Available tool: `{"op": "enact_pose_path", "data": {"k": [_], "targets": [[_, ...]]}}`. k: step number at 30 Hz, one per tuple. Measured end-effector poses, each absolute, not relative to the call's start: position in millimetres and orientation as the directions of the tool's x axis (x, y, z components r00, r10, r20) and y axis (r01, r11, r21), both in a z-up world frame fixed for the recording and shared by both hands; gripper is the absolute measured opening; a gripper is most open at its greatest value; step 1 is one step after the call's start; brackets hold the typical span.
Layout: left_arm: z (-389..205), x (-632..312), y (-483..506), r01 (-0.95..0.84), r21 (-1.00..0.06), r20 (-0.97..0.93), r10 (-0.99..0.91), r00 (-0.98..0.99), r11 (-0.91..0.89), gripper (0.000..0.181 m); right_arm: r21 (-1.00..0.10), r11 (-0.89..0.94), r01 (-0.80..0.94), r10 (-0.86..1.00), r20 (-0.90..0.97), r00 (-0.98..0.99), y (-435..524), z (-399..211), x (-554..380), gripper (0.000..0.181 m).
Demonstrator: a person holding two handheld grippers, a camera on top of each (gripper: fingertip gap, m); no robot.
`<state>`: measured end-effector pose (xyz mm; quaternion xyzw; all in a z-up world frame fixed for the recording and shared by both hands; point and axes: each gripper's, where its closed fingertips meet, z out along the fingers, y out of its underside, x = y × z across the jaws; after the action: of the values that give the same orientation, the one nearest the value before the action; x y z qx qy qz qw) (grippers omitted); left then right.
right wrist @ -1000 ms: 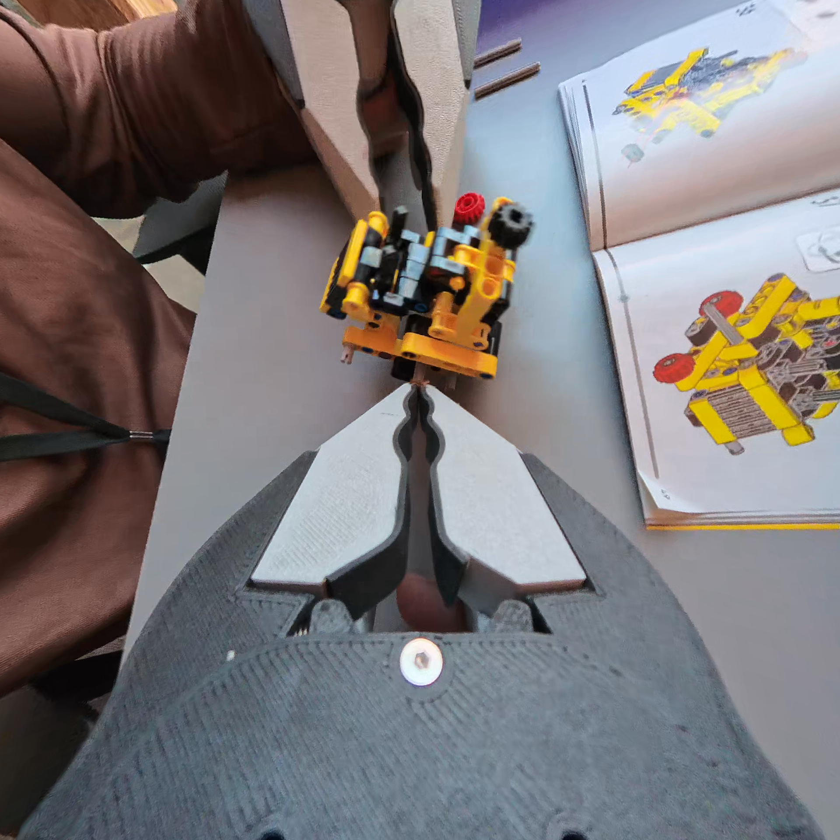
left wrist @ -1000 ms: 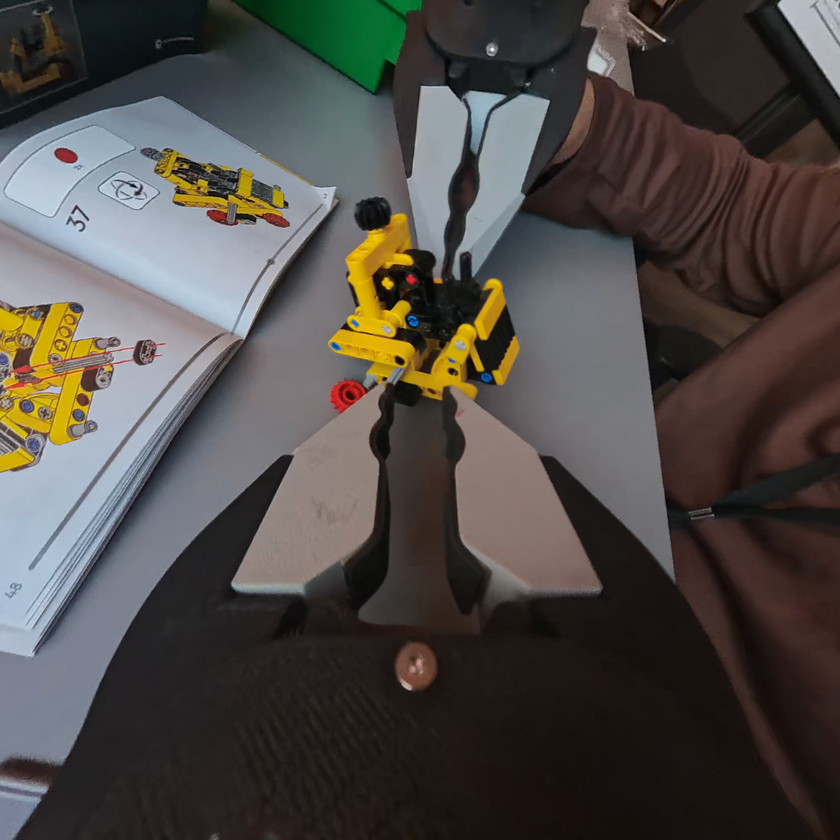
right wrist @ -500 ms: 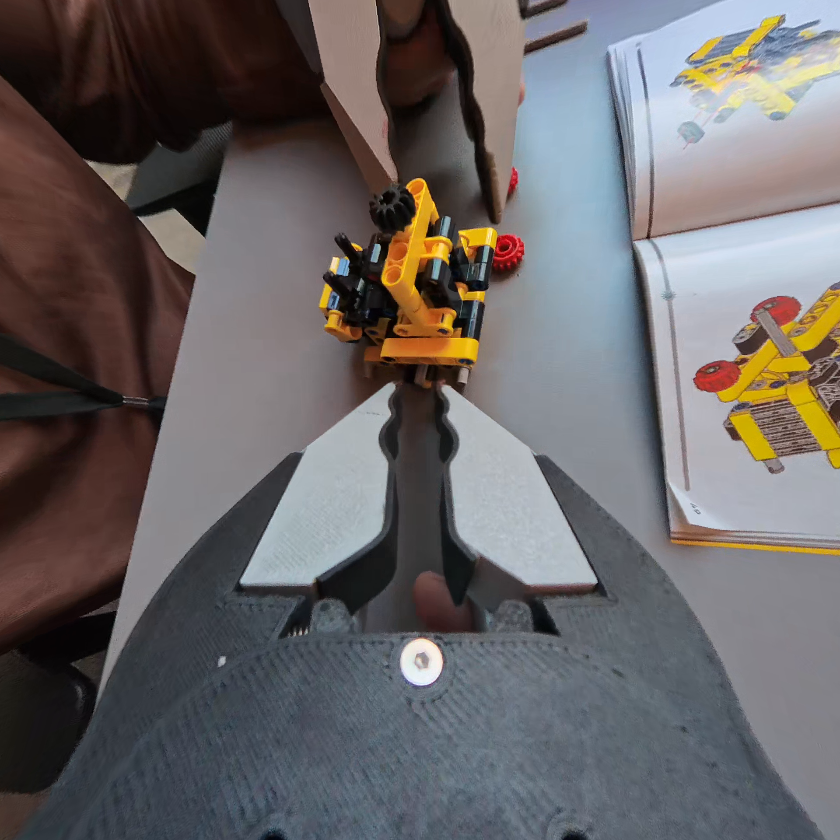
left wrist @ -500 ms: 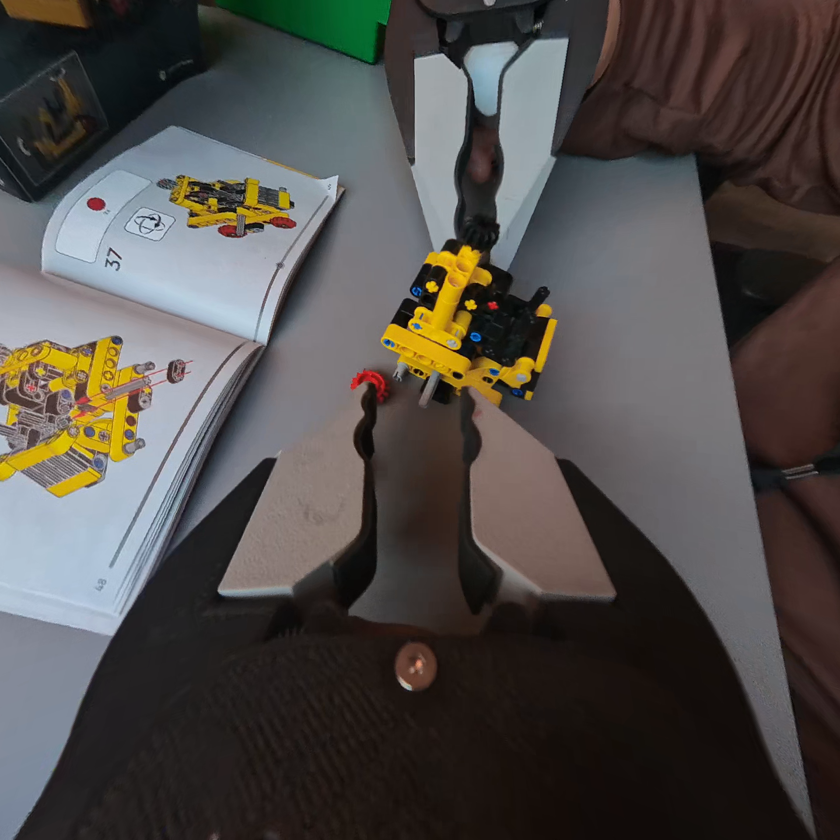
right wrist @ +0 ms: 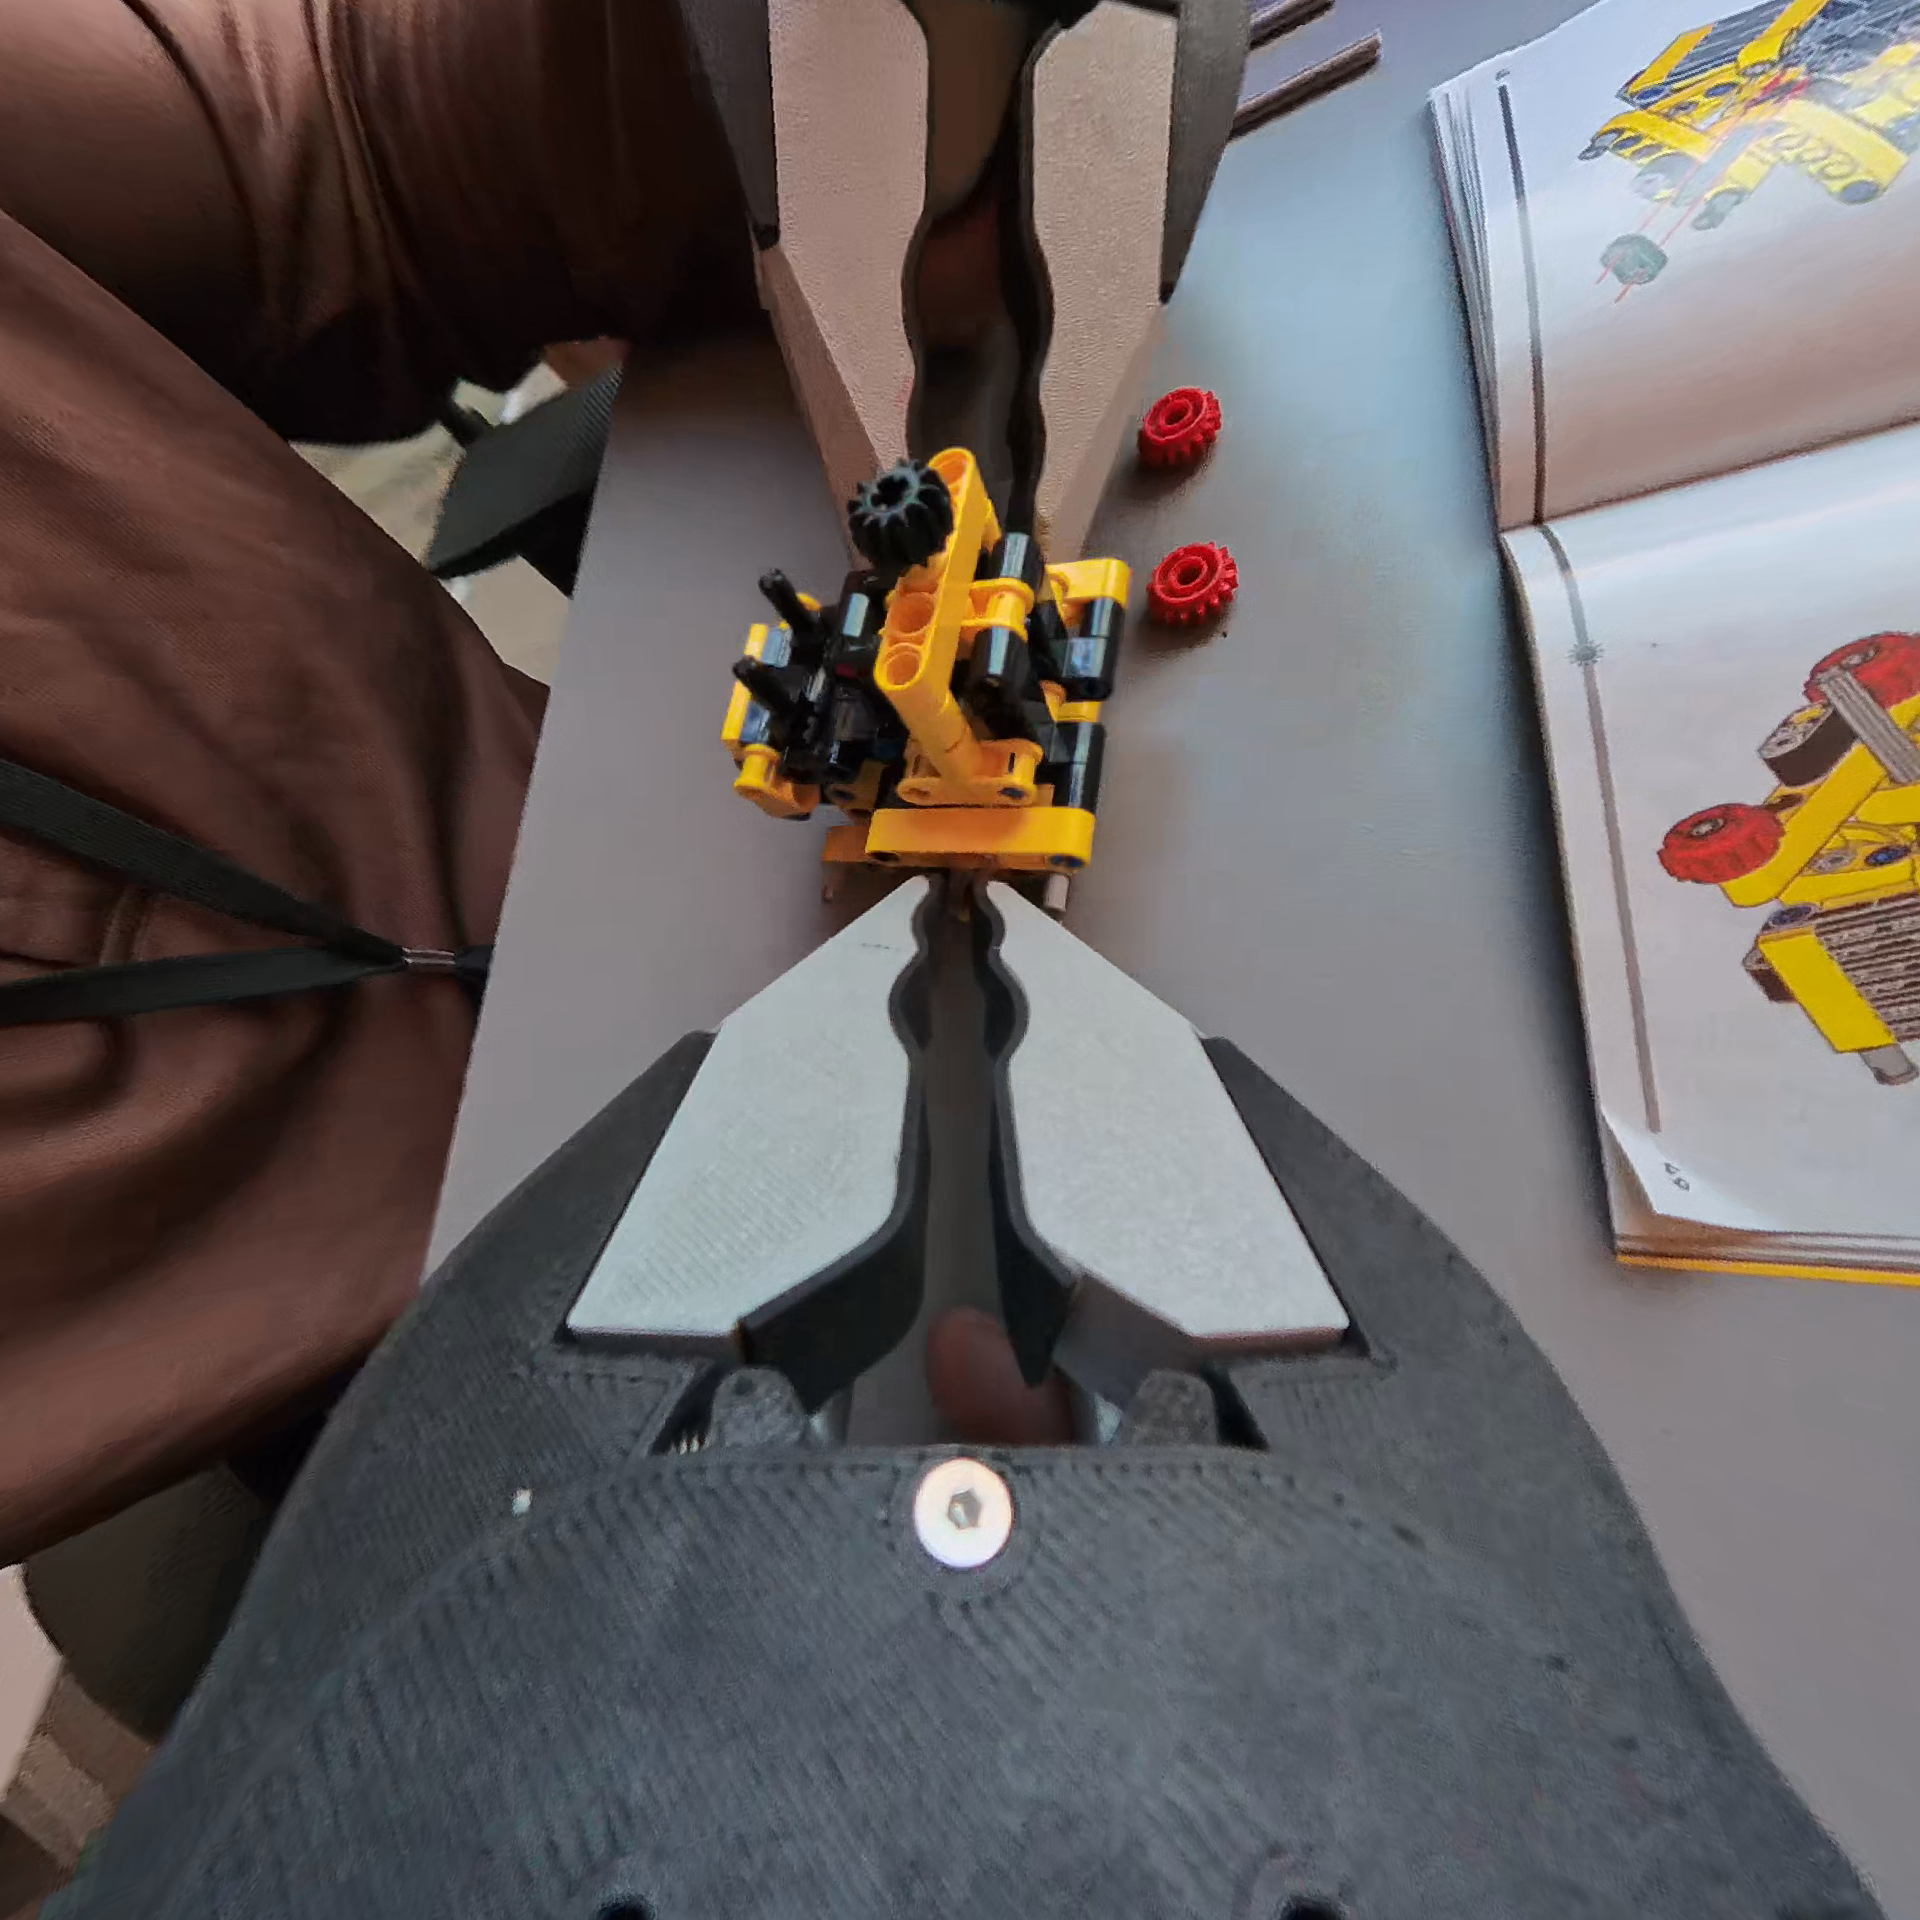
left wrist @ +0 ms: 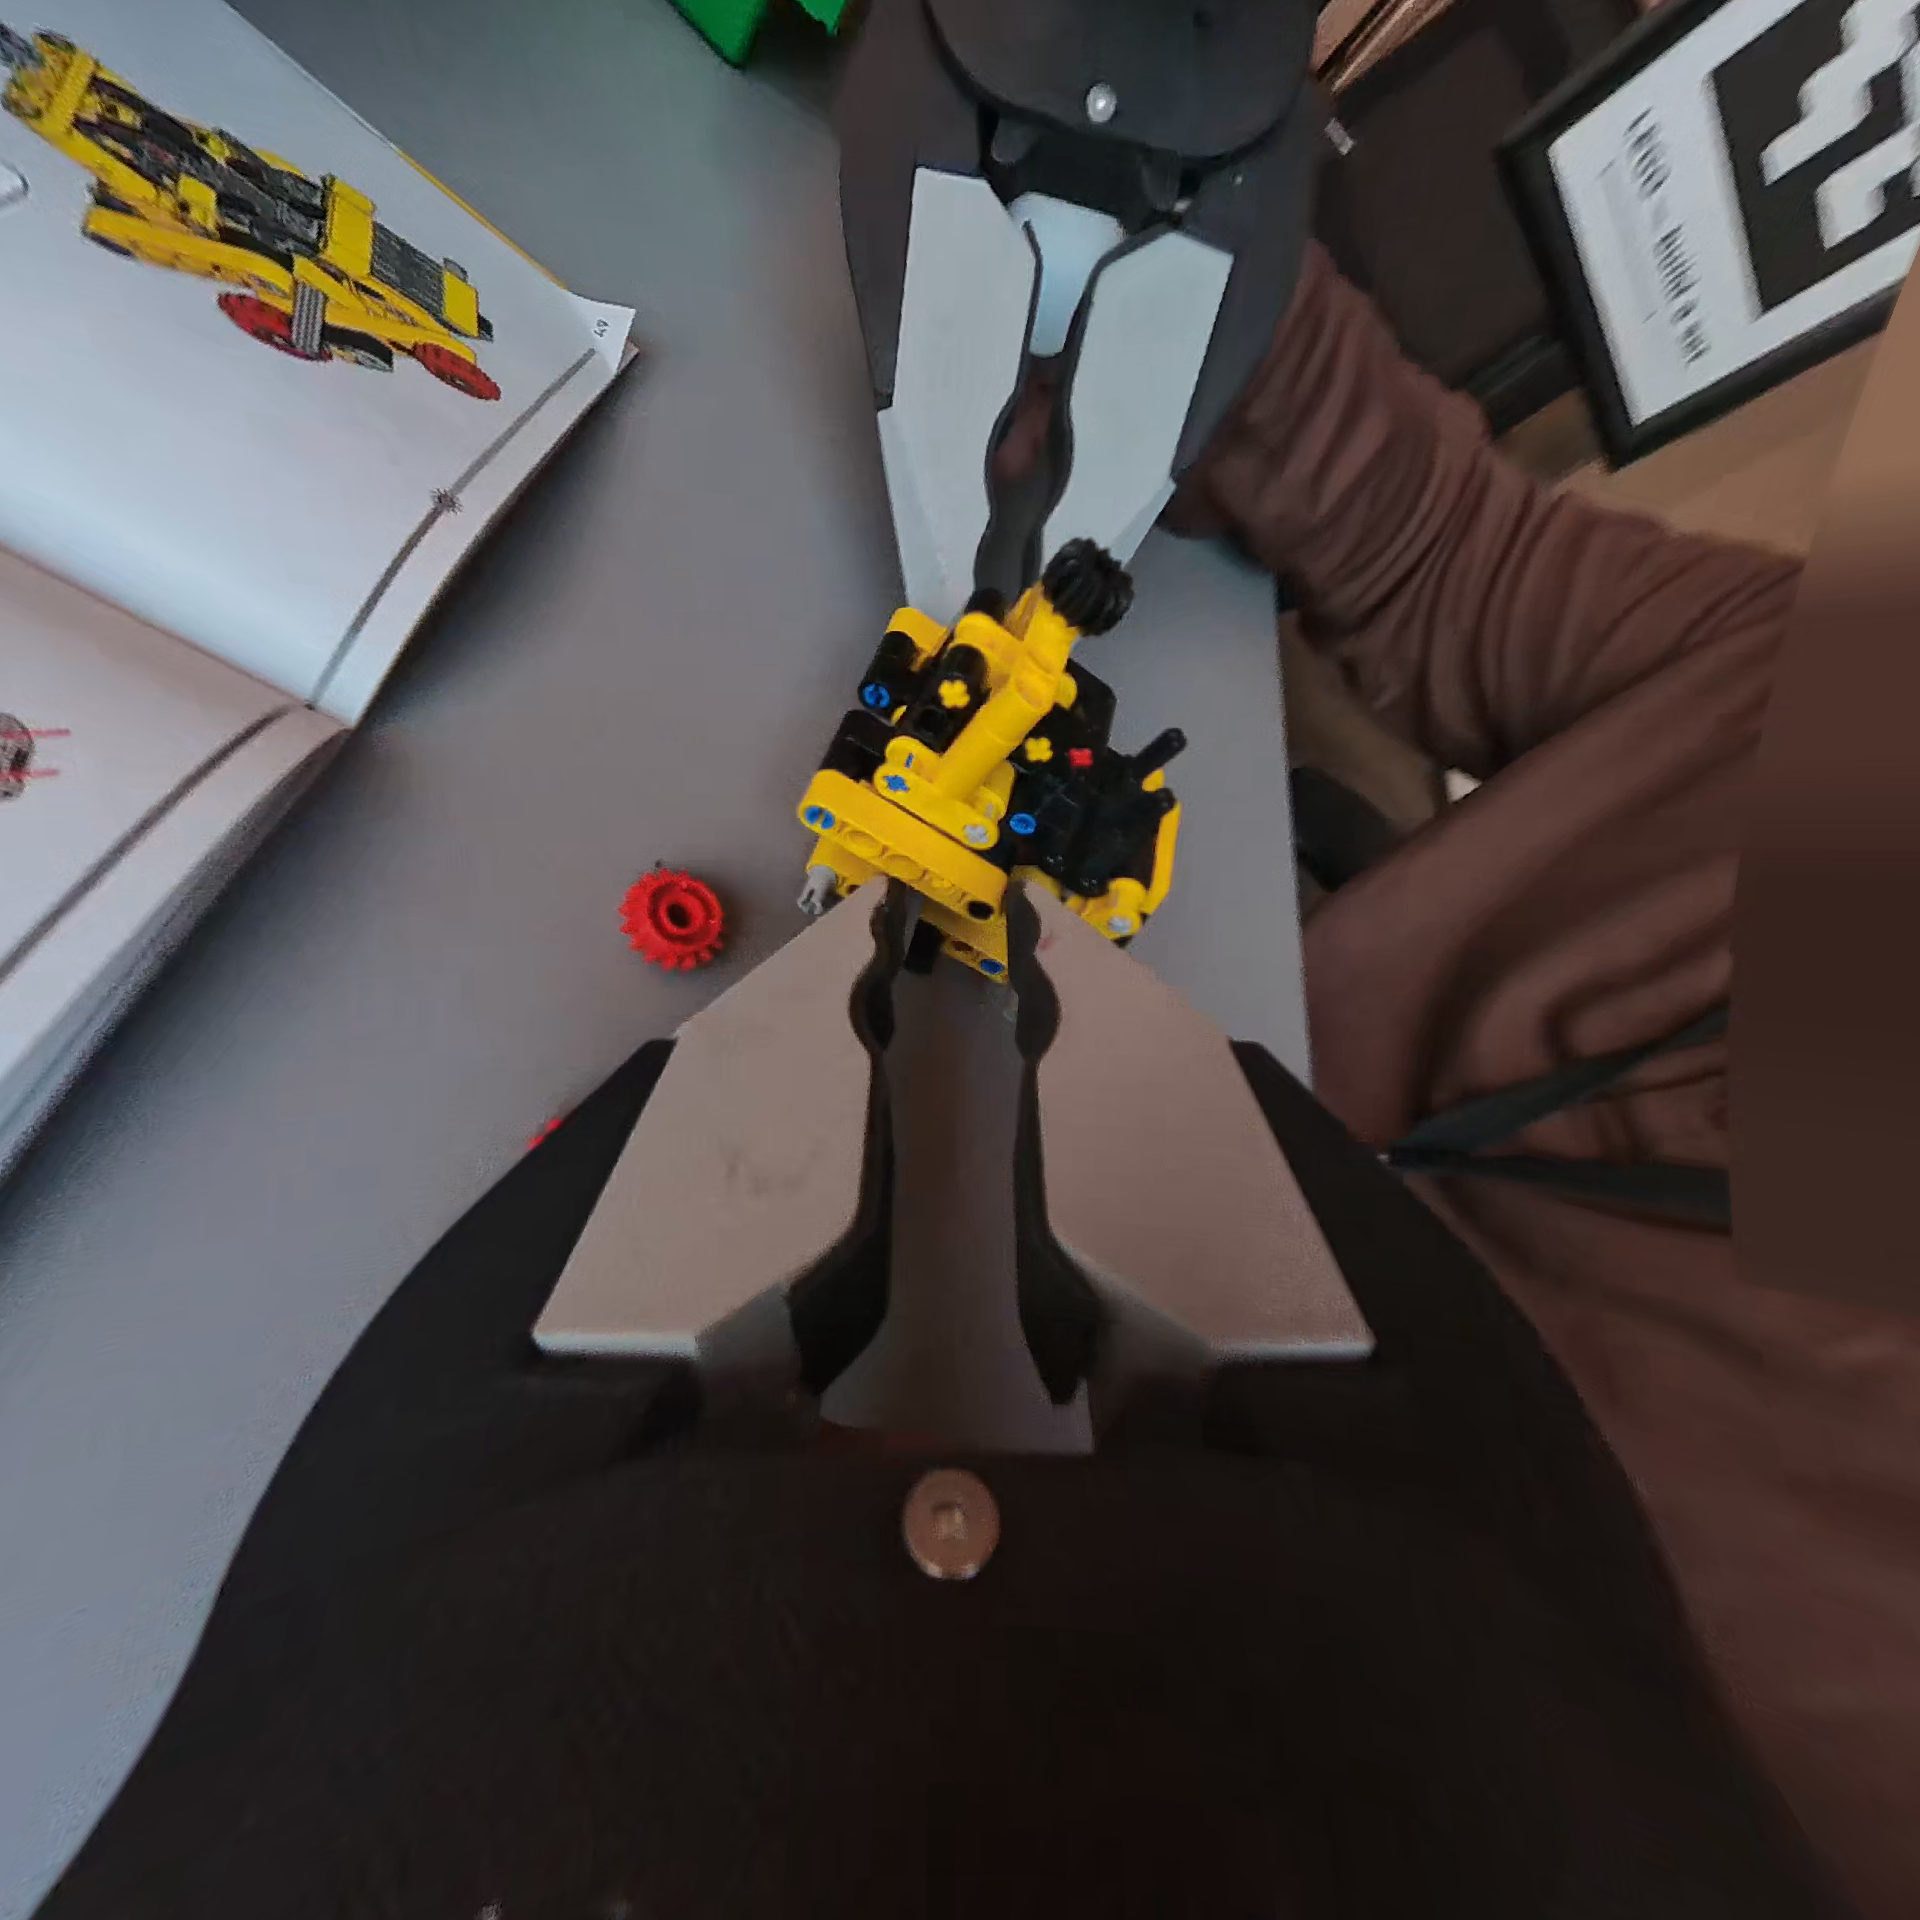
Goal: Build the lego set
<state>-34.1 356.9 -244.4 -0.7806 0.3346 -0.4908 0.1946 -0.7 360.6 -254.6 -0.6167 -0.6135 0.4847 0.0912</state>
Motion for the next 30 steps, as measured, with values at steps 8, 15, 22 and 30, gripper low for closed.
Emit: {"op": "enact_pose_path", "data": {"k": [8, 15, 22, 30], "targets": [[-245.6, -36.7, 366.8, -0.18, -0.508, 0.768, -0.538, 0.348, -0.842, 0.011, -0.622, -0.393, 0.678, 0.795, -0.6, -0.09, 375.7, -260.4, 3.1, 0.0], [-247.5, -53.0, 365.9, -0.28, -0.734, 0.442, -0.748, 0.496, -0.619, 0.015, -0.661, -0.253, 0.707, 0.894, -0.439, -0.09, 377.7, -269.7, 17.9, 0.001], [-268.9, -51.3, 361.7, -0.555, -0.729, 0.079, -0.854, 0.514, -0.401, 0.012, -0.722, -0.103, 0.684, 0.977, -0.204, -0.068, 378.1, -271.1, 12.2, 0.0], [-268.5, -41.2, 361.3, -0.565, -0.731, 0.099, -0.88, 0.465, -0.382, 0.01, -0.737, -0.011, 0.675, 0.991, -0.097, -0.09, 376.1, -271.4, 7.8, 0.0]]}}
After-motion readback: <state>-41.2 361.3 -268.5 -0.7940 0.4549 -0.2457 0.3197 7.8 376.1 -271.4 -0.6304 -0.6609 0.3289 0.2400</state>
